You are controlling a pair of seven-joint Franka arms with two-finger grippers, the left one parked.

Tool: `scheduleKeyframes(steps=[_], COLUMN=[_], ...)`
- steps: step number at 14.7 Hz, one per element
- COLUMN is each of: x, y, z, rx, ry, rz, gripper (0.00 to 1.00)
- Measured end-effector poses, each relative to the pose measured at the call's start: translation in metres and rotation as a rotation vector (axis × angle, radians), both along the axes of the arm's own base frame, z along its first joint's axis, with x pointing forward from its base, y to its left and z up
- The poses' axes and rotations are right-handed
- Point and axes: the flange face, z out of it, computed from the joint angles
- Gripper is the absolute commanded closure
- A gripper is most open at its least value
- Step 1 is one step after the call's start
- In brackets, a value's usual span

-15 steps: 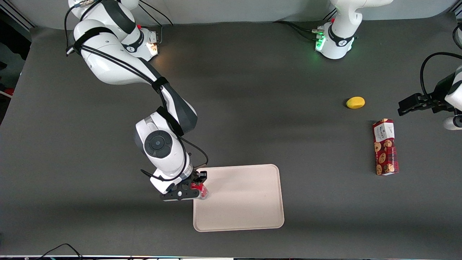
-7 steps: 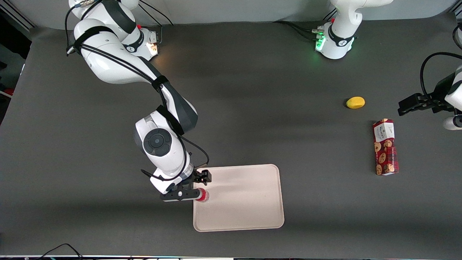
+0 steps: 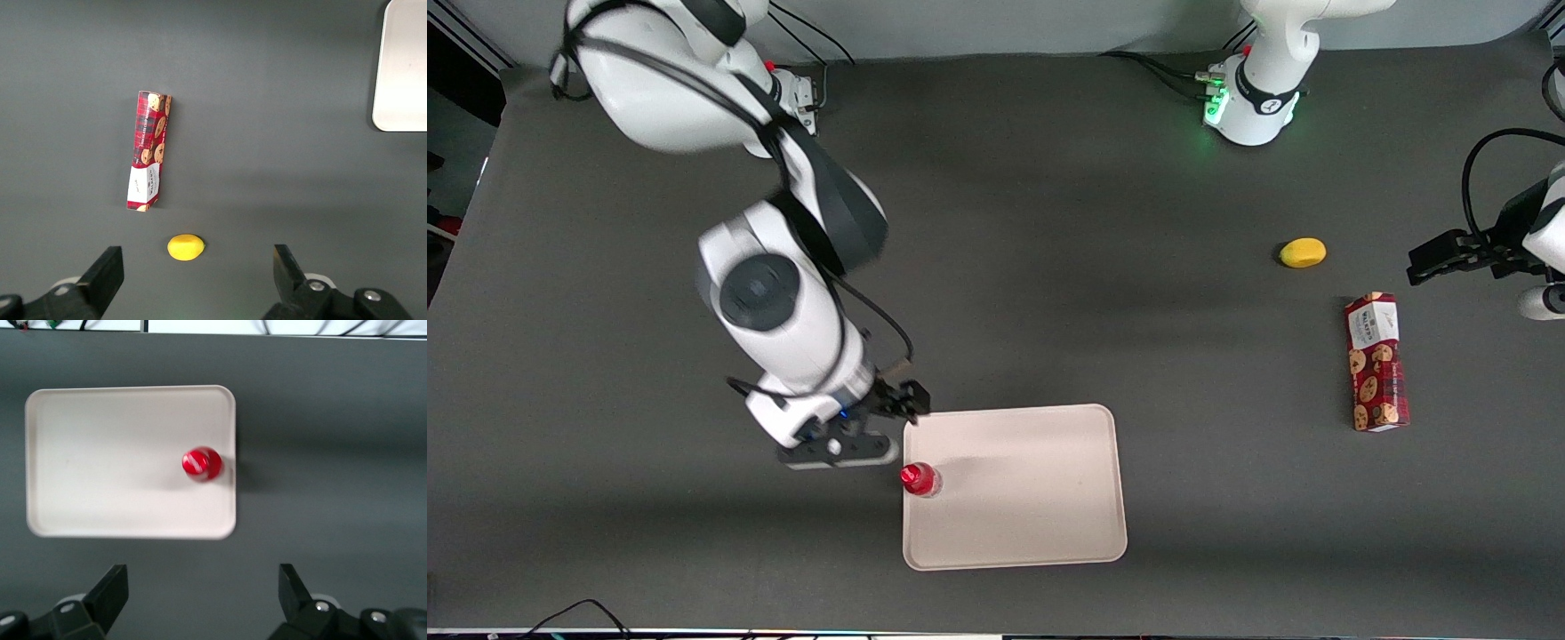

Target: Place coke bottle on tray

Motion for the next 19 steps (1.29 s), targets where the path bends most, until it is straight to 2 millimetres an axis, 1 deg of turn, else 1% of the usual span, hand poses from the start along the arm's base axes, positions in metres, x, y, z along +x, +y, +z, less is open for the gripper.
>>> scheduleKeyframes(steps=[2,3,4,5,6,7,8,9,10,11,12,14,16,17,19], x=[-0.037,-0.056,-0.075,-0.09,-0.102,-0.11,-0.113,-0.115,-0.116,-0.118,-0.123,-0.137,-0.152,-0.156,-0.156], y=[-0.027,-0.045,-0.065,-0.087,-0.111,-0.135,-0.16,-0.185,-0.211,-0.232,-0.247,-0.265,-0.273,-0.274,-0.275], z=[0.077,0.11,0.139,0.16,0.175,0.182,0.182,0.178,0.17,0.16,0.148,0.118,0.094,0.089,0.092], rx=[-0.036,-0.051,-0.066,-0.087,-0.105,-0.115,-0.118,-0.116,-0.11,-0.104,-0.101,-0.097,-0.086,-0.061,-0.004], ry=[0.037,0.058,0.081,0.107,0.13,0.15,0.168,0.182,0.184,0.176,0.163,0.135,0.127,0.131,0.122], rz=[-0.021,-0.02,-0.009,-0.008,-0.023,-0.038,-0.048,-0.062,-0.076,-0.086,-0.096,-0.114,-0.123,-0.129,-0.142], gripper=[0.0,0.0,0.0,0.0,0.0,0.0,0.0,0.0,0.0,0.0,0.0,0.0,0.0,0.0,0.0])
